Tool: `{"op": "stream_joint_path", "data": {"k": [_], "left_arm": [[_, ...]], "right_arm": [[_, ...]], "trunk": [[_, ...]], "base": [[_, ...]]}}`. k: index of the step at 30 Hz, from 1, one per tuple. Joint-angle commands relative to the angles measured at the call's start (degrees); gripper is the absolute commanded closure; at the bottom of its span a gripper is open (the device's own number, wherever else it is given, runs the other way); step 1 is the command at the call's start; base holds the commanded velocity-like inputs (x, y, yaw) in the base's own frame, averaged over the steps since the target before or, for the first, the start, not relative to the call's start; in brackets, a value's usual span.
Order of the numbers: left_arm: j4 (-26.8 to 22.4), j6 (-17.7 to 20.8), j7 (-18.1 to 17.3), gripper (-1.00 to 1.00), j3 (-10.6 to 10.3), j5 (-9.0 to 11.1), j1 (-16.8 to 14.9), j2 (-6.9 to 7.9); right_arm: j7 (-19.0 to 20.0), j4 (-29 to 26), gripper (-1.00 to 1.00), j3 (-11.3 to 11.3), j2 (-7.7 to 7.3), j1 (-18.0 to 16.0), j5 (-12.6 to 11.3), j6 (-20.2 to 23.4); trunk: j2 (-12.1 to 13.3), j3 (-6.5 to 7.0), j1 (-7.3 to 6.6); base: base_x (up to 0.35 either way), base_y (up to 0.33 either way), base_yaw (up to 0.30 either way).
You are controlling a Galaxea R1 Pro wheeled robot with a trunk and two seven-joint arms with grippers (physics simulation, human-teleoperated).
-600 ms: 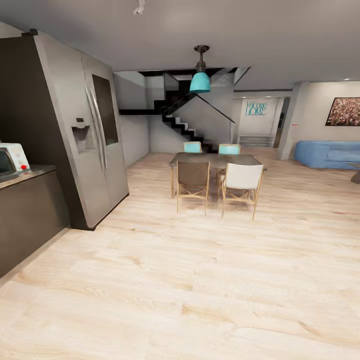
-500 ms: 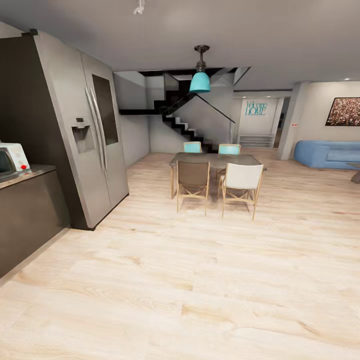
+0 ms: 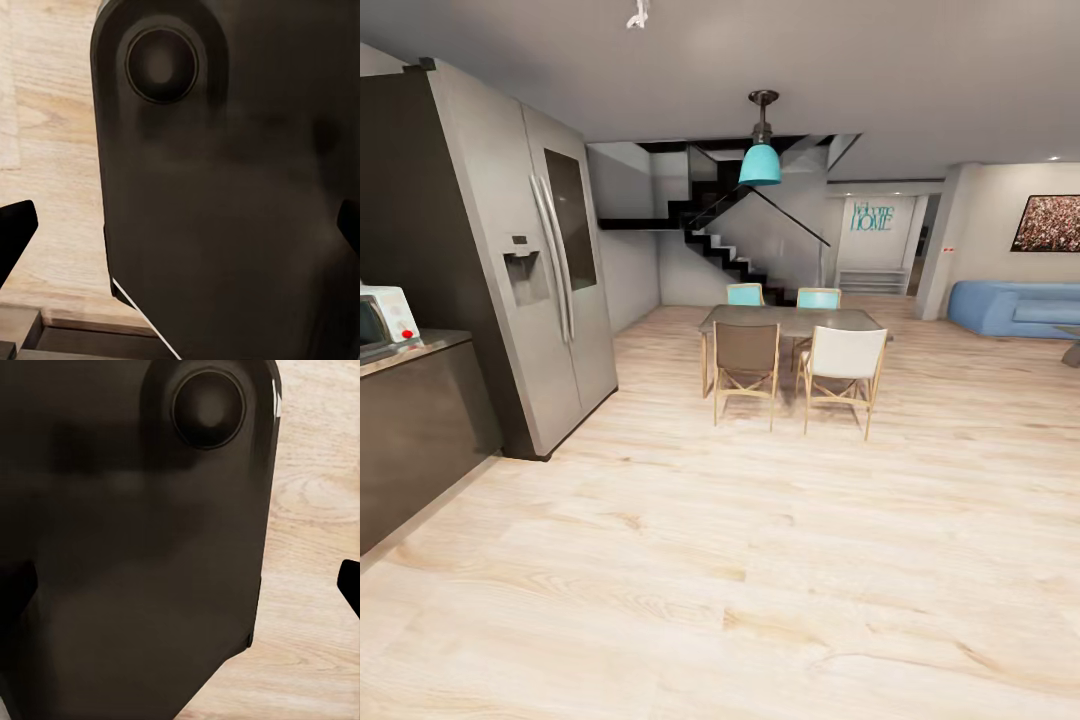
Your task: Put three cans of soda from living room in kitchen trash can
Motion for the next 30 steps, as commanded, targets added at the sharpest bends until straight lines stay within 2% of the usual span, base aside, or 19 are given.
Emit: {"op": "stream_joint_path", "data": {"k": [1, 5, 8, 14, 15, 16, 20, 22, 28, 29, 30], "left_arm": [[0.00, 0.00, 0.00, -1.00, 0.00, 0.00, 0.00, 0.00], [0.00, 0.00, 0.00, -1.00, 0.00, 0.00, 0.00, 0.00], [-0.71, -0.98, -0.61, -1.00, 0.02, 0.75, -0.47, -0.57], [-2.65, -2.90, -2.53, -1.00, -0.06, 1.09, -0.57, -0.71], [-14.60, -11.31, -3.87, -1.00, -0.06, 1.10, -0.56, -0.71], [-20.26, -11.37, -4.47, -1.00, -0.12, 1.12, -0.31, -0.72], [-33.40, -10.87, -5.10, -1.00, -0.20, 1.12, 1.20, -0.72], [-47.16, -10.09, -5.36, -1.00, -0.23, 1.13, 5.94, -0.77], [-65.03, -9.13, -5.35, -1.00, -0.37, 1.08, 12.40, -0.85], [-67.32, -8.89, -5.30, -1.00, -0.40, 1.02, 12.96, -0.86], [-71.23, -8.02, -5.19, -1.00, -0.47, 0.92, 13.77, -0.87]], "right_arm": [[0.00, 0.00, -1.00, 0.00, 0.00, 0.00, 0.00, 0.00], [0.00, 0.00, -1.00, 0.00, 0.00, 0.00, 0.00, 0.00], [0.61, -0.52, -1.00, -0.05, -0.64, 0.00, 0.11, -0.49], [1.92, -2.34, -1.00, 0.08, -1.31, 0.03, 0.30, -2.41], [2.12, -9.12, -1.00, 0.09, -1.31, 0.09, 0.30, -15.25], [2.79, -12.13, -1.00, 0.11, -1.27, 0.27, 0.33, -15.96], [5.50, -18.47, -1.00, 0.09, -1.28, 0.47, 0.31, -16.71], [8.41, -25.20, -1.00, -0.01, -1.26, 0.61, 0.31, -17.14], [9.94, -38.64, -1.00, -0.04, -1.08, 1.51, 0.30, -17.40], [10.06, -41.48, -1.00, -0.02, -1.05, 2.10, 0.30, -17.40], [10.23, -47.67, -1.00, -0.01, -1.00, 3.81, 0.30, -17.34]], "trunk": [[0.00, 0.00, 0.00], [0.00, 0.00, 0.00], [0.00, 0.00, 0.00], [0.00, 0.00, 0.00], [0.00, 0.00, 0.00], [0.00, 0.00, 0.00], [0.00, 0.00, 0.00], [0.00, 0.00, 0.00], [0.00, 0.00, 0.00], [0.00, 0.00, 0.00], [0.00, 0.00, 0.00]], "base": [[0.000, 0.000, 0.000], [0.000, 0.000, 0.000], [0.000, 0.000, 0.000], [0.000, 0.000, 0.000], [0.000, 0.000, 0.000], [0.000, 0.000, 0.000], [0.000, 0.000, 0.000], [0.000, 0.000, 0.000], [0.000, 0.000, 0.000], [0.000, 0.000, 0.000], [0.000, 0.000, 0.000]]}}
